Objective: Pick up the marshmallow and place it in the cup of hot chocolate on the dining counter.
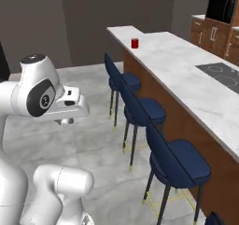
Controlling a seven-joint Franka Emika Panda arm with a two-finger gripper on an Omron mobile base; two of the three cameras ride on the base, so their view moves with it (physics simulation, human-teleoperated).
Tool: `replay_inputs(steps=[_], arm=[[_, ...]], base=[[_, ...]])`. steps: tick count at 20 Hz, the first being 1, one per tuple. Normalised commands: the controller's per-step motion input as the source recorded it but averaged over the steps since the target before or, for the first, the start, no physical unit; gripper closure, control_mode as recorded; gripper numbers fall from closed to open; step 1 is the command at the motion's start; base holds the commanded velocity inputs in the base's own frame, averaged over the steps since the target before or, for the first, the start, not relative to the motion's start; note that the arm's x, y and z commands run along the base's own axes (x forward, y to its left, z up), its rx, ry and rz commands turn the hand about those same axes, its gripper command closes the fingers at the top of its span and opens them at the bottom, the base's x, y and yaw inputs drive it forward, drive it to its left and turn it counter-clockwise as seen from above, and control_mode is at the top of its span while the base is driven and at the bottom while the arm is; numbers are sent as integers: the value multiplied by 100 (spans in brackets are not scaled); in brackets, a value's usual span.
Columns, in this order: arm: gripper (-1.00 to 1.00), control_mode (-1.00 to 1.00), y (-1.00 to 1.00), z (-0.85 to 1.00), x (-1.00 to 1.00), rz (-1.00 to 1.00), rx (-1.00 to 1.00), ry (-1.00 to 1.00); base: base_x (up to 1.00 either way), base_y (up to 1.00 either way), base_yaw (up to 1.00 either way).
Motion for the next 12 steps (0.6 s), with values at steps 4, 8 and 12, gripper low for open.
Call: replay_inputs(steps=[4, 8, 12], arm=[[100, 100, 0, 0, 0, 0, 0, 0], [100, 100, 0, 0, 0, 0, 0, 0], [100, 100, 0, 0, 0, 0, 0, 0]], base=[[61, 99, -53], [56, 88, -59], [47, 94, -56]])
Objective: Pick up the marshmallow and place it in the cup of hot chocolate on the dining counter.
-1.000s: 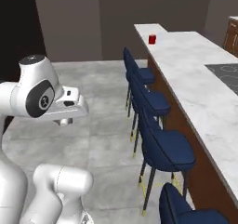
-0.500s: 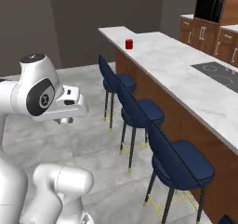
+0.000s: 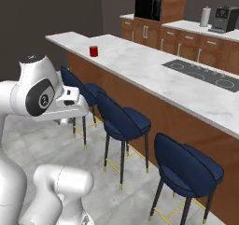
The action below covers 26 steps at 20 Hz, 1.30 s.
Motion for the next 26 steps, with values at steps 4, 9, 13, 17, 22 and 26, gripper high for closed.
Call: replay_inputs(steps=[4, 9, 13, 17, 22, 26], arm=[[100, 100, 0, 0, 0, 0, 0, 0], [100, 100, 0, 0, 0, 0, 0, 0], [100, 100, 0, 0, 0, 0, 0, 0], [100, 100, 0, 0, 0, 0, 0, 0], [100, 100, 0, 0, 0, 0, 0, 0], [100, 100, 0, 0, 0, 0, 0, 0]], base=[[18, 100, -42], [3, 100, -37], [0, 100, -39], [5, 100, -42], [13, 100, -40], [20, 100, -34]])
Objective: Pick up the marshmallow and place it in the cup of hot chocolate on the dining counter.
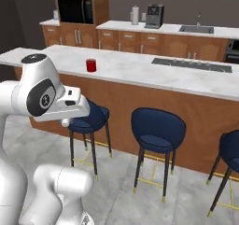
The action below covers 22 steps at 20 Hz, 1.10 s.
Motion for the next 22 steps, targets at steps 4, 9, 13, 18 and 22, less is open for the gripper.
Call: replay_inputs(steps=[4, 9, 13, 18, 22], arm=[[100, 100, 0, 0, 0, 0, 0, 0], [100, 100, 0, 0, 0, 0, 0, 0], [100, 100, 0, 0, 0, 0, 0, 0], [100, 100, 0, 0, 0, 0, 0, 0], [100, 100, 0, 0, 0, 0, 0, 0]], base=[[26, 100, -29], [53, 94, -17], [91, 45, -5], [100, 12, -4], [77, 0, -2]])
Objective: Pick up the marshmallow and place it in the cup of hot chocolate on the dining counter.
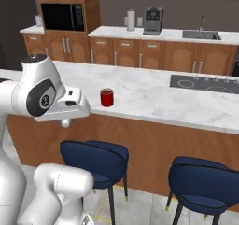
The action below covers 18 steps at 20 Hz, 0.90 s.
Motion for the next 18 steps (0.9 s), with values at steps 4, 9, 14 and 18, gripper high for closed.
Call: replay_inputs(steps=[4, 9, 14, 18], arm=[[100, 100, 0, 0, 0, 0, 0, 0], [100, 100, 0, 0, 0, 0, 0, 0], [100, -100, 0, 21, 29, 0, 3, -2], [100, -100, 1, 29, 61, 0, 4, 0]], base=[[25, 0, 0], [11, -1, 0], [19, 0, 0], [0, 0, 0]])
